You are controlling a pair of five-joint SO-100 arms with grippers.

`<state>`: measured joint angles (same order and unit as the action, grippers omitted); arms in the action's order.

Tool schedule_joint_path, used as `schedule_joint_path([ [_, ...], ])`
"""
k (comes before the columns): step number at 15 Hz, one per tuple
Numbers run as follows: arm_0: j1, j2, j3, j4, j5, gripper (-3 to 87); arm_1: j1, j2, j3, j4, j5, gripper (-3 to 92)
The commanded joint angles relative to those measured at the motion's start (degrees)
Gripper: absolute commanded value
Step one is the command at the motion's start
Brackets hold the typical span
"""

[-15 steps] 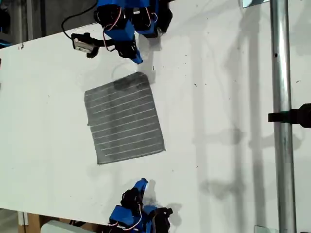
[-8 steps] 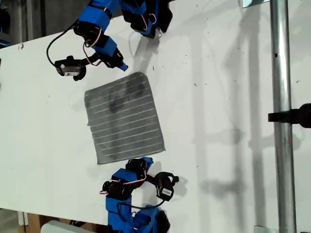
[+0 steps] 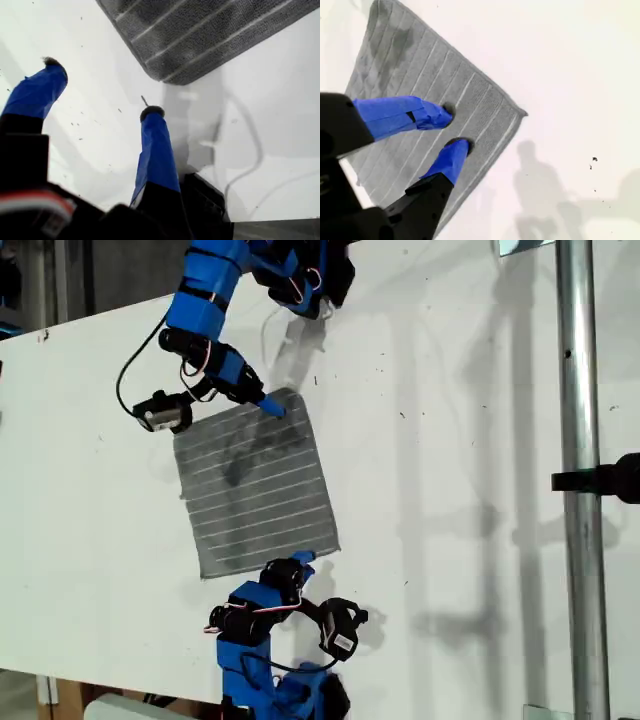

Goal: Grasp corners of a towel and fold twice.

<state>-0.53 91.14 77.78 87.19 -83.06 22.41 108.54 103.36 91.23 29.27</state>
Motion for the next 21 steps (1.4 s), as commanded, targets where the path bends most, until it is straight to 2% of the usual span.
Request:
schedule_joint_path([
  [1,-0.26,2.99,-1.93,1.14,0.53,9.7,0.79,-0.88,10.63,-12.13,-1.67,32.9],
  [2,-0.26,3.87,-0.97,1.23,0.44,9.7,0.97,-2.72,15.29,-18.54,-2.37,32.3],
  [5,-0.18,6.77,2.29,1.23,-0.53,9.3,6.50,-15.21,19.16,-29.36,-3.69,31.1],
  [7,-0.18,9.58,5.54,0.70,-1.41,9.2,10.99,-12.22,20.48,-30.15,-4.92,30.4],
  [9,-0.53,11.69,8.35,-0.09,-1.67,8.7,11.87,-12.66,20.13,-30.59,-5.80,30.9],
  [10,-0.70,12.13,9.40,-0.88,-1.32,8.6,12.04,-12.83,20.04,-30.67,-6.06,25.2],
  [11,-0.88,12.22,9.84,-1.67,-0.79,8.5,11.69,-13.01,19.95,-30.67,-5.71,7.2],
  [12,-1.14,12.22,10.20,-2.29,-0.62,8.3,10.72,-12.83,20.13,-30.59,-5.19,-0.2],
  [17,-3.34,10.90,11.78,-5.45,-0.70,7.6,2.02,-11.34,16.44,-26.72,-0.70,-0.3],
  [20,-3.34,7.21,10.37,-16.44,2.20,7.2,-2.20,-12.04,13.10,-25.31,1.76,-0.3],
  [21,-3.43,3.60,8.53,-18.46,2.72,7.7,-2.46,-12.22,13.10,-25.31,2.02,-0.3],
])
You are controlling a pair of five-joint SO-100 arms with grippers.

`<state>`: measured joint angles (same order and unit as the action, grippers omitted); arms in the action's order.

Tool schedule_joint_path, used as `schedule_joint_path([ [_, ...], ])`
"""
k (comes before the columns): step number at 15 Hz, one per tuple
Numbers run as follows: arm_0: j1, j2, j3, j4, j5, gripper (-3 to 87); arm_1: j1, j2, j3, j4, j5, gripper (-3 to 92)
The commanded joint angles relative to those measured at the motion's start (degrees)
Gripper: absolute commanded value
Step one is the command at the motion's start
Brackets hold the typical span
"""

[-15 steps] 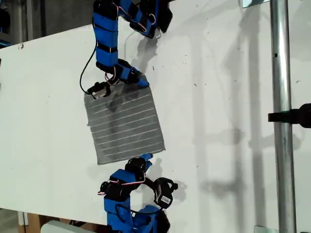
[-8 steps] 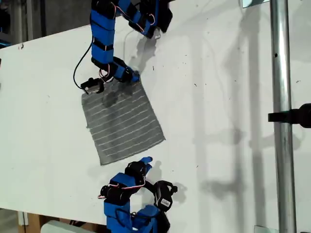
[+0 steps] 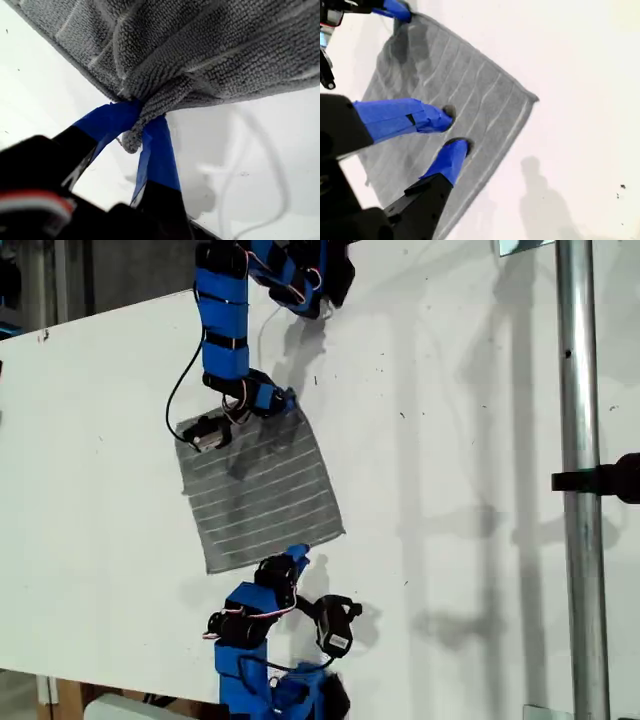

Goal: Grasp corners of a towel and fold twice.

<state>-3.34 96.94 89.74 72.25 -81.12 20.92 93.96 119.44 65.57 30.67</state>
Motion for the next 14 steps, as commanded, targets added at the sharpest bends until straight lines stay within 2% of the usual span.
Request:
schedule_joint_path([
  [1,-0.62,-6.59,-6.33,-3.52,1.58,8.0,-1.23,2.29,-3.25,0.44,0.79,-0.3],
  [8,3.78,-19.16,-9.67,-3.69,-0.88,10.1,-4.31,-2.29,-10.81,2.99,3.16,-0.3],
  [14,3.34,-28.48,-14.50,-1.05,-2.99,20.7,-5.27,-6.50,-15.82,4.92,2.99,-0.3],
])
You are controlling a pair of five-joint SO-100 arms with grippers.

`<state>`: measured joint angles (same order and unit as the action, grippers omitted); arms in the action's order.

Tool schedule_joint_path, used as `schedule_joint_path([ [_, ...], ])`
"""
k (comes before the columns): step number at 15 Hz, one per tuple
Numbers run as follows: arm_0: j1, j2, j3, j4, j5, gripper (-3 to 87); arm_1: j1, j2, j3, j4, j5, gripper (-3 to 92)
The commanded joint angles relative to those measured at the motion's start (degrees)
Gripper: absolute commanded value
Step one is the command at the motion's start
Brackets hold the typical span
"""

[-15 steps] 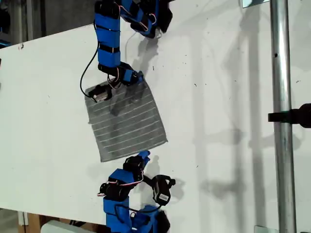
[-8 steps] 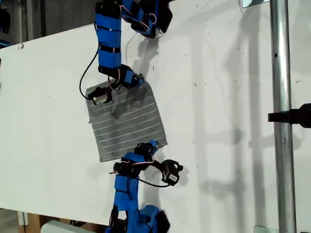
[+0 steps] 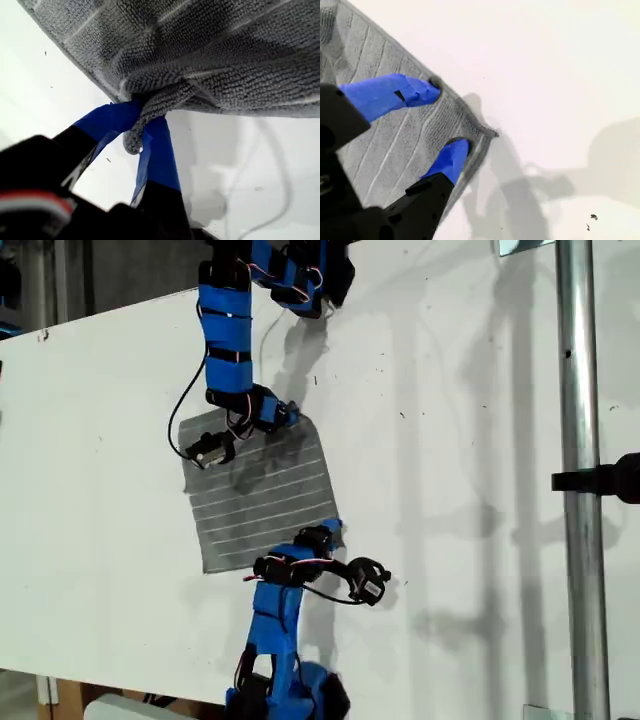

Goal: Grasp corners of a towel and fold twice.

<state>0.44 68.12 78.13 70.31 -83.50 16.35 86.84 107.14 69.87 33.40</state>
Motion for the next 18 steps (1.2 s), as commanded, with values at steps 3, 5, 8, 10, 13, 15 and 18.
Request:
schedule_joint_path([
  [3,-2.37,-0.62,-5.10,8.26,-2.46,27.5,-1.05,0.62,-4.31,1.05,0.18,-0.3],
  [5,-3.34,-0.62,-6.06,9.58,0.09,26.9,-1.14,0.62,-4.48,1.14,0.18,-0.3],
  [8,-4.31,-3.08,-7.12,8.35,1.49,26.4,-1.32,0.62,-4.57,1.23,0.09,-0.3],
  [10,-4.04,-8.79,-10.28,7.56,1.41,26.2,-1.67,0.79,-4.75,1.49,0.18,-0.3],
  [13,-3.34,-18.02,-18.19,10.46,0.44,18.4,-2.37,1.76,-4.66,2.55,0.44,-0.3],
  [15,-3.25,-19.25,-20.04,12.48,-0.62,-0.7,-2.37,2.46,-4.39,2.81,0.44,-0.3],
  [18,-2.02,-17.14,-20.04,15.73,-3.34,-2.8,-2.55,2.81,-4.39,3.08,0.53,-0.3],
])
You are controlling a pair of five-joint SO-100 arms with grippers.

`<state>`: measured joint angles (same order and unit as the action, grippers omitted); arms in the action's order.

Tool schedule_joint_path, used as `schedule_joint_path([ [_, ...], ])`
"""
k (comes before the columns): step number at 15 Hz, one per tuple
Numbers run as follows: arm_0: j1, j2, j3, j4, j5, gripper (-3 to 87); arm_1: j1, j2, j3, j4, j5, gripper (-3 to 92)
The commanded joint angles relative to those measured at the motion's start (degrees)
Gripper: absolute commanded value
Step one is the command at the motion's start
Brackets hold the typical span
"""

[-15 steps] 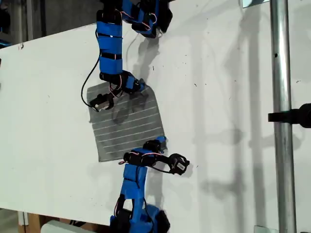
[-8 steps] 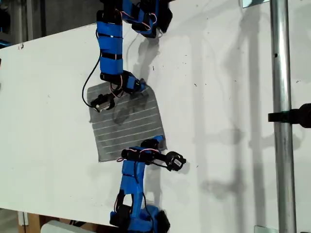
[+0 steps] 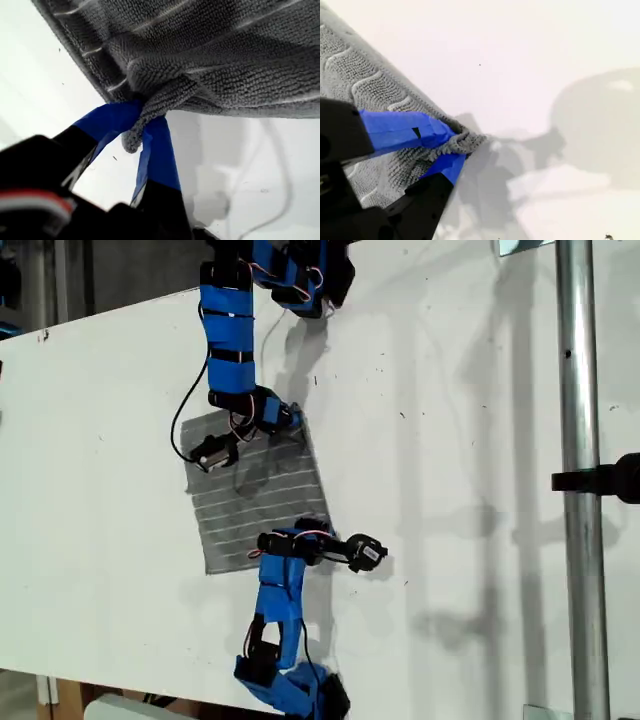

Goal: Grasp corners of a towel and fold twice.

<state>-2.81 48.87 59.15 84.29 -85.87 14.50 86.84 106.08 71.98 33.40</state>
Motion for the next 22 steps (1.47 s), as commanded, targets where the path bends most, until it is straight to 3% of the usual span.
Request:
schedule_joint_path([
  [1,1.93,3.43,-1.05,2.11,-0.97,-2.8,-0.88,2.99,-3.34,1.05,0.62,-0.3],
  [6,7.12,12.04,-1.14,8.44,1.23,-2.8,-7.65,5.62,-3.08,5.36,7.12,-0.3],
  [10,15.12,20.65,0.09,7.47,3.43,-2.8,-20.83,6.15,-5.89,8.17,19.16,-0.3],
  [16,25.31,27.33,4.48,8.44,-6.77,-2.8,-31.03,-0.53,-20.83,14.15,28.65,-0.3],
  [19,20.65,35.86,11.34,10.20,-7.29,-2.8,-24.17,-1.05,-22.76,17.05,27.16,-0.3],
  [22,5.45,55.20,32.87,7.56,-1.85,-2.8,-8.00,0.18,-21.62,15.21,16.44,-0.3],
])
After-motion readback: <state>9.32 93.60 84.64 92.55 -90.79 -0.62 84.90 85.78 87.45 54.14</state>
